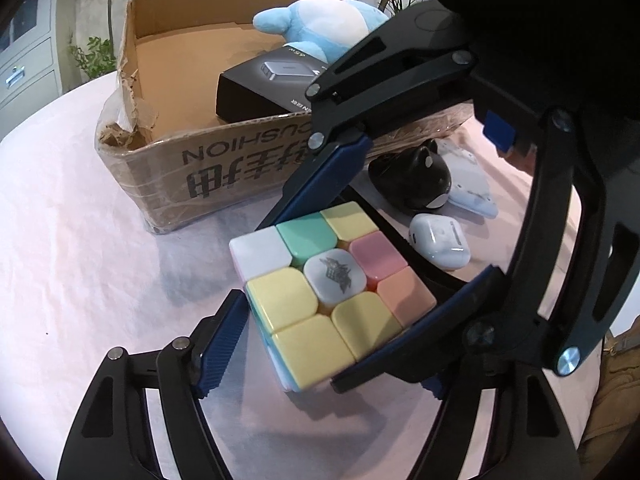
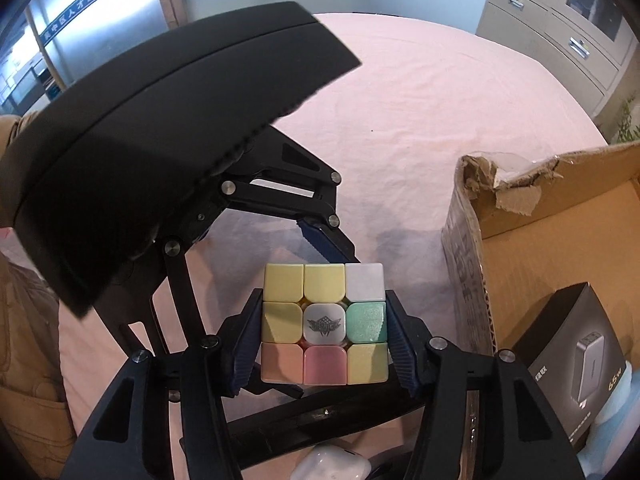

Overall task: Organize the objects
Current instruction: 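Close the right gripper on the Rubik's cube, then carry the cube into the cardboard box and open the right gripper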

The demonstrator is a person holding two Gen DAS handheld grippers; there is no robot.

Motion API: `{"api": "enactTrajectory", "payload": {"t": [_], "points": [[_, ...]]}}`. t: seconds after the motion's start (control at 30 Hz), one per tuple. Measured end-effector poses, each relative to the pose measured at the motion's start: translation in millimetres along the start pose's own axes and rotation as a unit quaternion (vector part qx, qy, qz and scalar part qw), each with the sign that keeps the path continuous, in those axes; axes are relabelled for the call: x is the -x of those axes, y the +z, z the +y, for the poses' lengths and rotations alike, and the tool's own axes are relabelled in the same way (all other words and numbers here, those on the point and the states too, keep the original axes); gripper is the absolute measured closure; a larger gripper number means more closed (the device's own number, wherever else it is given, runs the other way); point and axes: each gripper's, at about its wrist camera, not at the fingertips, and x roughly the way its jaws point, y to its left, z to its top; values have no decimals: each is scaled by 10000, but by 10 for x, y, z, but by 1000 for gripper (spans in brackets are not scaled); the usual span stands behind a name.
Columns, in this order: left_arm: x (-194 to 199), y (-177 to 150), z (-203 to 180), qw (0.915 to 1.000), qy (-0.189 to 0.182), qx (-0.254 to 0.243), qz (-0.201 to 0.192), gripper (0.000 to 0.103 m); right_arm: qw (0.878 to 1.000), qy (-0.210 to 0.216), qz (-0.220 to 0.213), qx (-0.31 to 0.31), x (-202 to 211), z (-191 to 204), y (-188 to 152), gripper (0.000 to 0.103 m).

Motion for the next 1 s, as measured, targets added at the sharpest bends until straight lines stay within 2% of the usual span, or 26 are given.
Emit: {"api": "enactTrajectory", "payload": {"t": [0.5,0.73,0.83,0.9,0.97,1.0], "points": [[234,-61,-124,9996,214,-129,-96,32,9997,54,-123,-195,191,-227,-289,48],[432,-160,-385,9987,391,-265,-171,33,9997,0,-213,-124,411,-230,-417,48],[338,19,-613,9980,474,-369,-199,32,9996,-57,-250,-106,528,-219,-483,48],[413,63,-677,9974,509,-441,-240,32,9995,-109,-294,-102,626,-213,-540,48],[263,327,-678,9969,537,-511,-265,33,9993,-141,-337,-96,731,-212,-605,48],[317,326,-720,9966,556,-545,-280,33,9992,-183,-350,-89,786,-211,-641,48]]}}
